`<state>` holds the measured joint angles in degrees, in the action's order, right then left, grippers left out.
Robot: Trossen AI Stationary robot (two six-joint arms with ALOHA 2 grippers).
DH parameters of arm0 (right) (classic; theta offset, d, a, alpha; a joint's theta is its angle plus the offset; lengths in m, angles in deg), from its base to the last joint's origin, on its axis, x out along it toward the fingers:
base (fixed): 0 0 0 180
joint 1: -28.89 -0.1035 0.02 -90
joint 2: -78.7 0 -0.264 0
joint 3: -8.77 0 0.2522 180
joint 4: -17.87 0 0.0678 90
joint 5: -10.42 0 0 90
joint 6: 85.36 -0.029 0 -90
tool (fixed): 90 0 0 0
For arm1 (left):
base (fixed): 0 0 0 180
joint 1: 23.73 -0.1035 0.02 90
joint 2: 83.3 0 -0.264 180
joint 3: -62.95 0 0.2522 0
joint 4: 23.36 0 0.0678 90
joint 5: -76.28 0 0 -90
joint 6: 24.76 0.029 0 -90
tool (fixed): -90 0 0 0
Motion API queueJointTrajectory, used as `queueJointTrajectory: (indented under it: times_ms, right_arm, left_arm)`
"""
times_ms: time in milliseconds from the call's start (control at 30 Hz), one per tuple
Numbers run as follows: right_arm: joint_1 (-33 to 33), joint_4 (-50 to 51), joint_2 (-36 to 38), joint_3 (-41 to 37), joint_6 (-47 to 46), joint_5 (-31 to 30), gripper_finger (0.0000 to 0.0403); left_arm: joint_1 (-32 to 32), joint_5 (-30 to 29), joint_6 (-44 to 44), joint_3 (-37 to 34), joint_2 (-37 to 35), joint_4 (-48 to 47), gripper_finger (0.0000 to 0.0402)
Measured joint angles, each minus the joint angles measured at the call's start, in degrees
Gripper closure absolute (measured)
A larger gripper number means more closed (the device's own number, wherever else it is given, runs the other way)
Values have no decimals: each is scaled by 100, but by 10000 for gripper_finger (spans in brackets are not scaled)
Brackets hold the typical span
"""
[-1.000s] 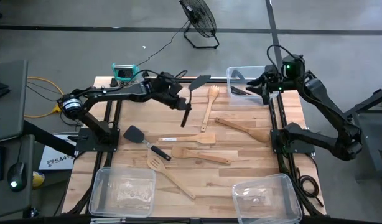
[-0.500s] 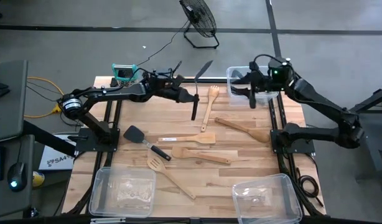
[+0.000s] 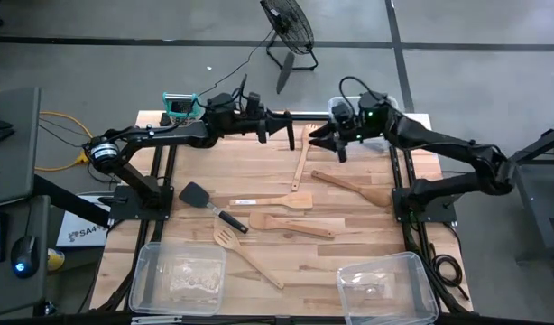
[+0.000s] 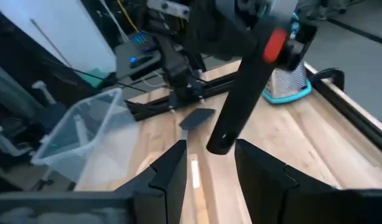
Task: Pick & Place Kitchen Items
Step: Put the top black spatula into the bottom right transparent bin
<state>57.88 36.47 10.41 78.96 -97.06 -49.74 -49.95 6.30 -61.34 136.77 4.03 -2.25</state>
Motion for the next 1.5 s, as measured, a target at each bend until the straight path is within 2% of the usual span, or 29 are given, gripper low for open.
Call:
queueJointTrajectory:
  times_ms: [133, 200, 400, 700, 867, 1100, 1433, 1500]
  right_arm:
    - [-275, -325, -193, 0, 169, -868, 275]
    - [-348, -508, -256, 0, 165, -1118, 275]
    - [-394, -774, -350, 0, 292, -954, 265]
    - [-465, -1244, -704, 0, 158, -1021, 170]
    - [-468, -1881, -988, -2, -303, -882, 155]
    - [-468, -1973, -1082, -2, -365, -854, 188]
    - [-468, -1969, -1078, -2, -424, -633, 305]
    - [-466, -1971, -1078, -2, -529, -583, 311]
  left_arm:
    - [0, -67, 317, 0, 0, 310, 296]
    - [0, -65, 446, 0, 0, 471, 296]
    - [0, -9, 692, 4, 0, 492, 296]
    - [0, 240, 887, 4, 0, 592, 296]
    - [23, 526, 1095, 4, 0, 623, 296]
    - [143, 597, 1387, 4, 0, 914, 296]
    - [146, 604, 1404, 4, 2, 894, 296]
    - [146, 608, 1384, 4, 2, 892, 296]
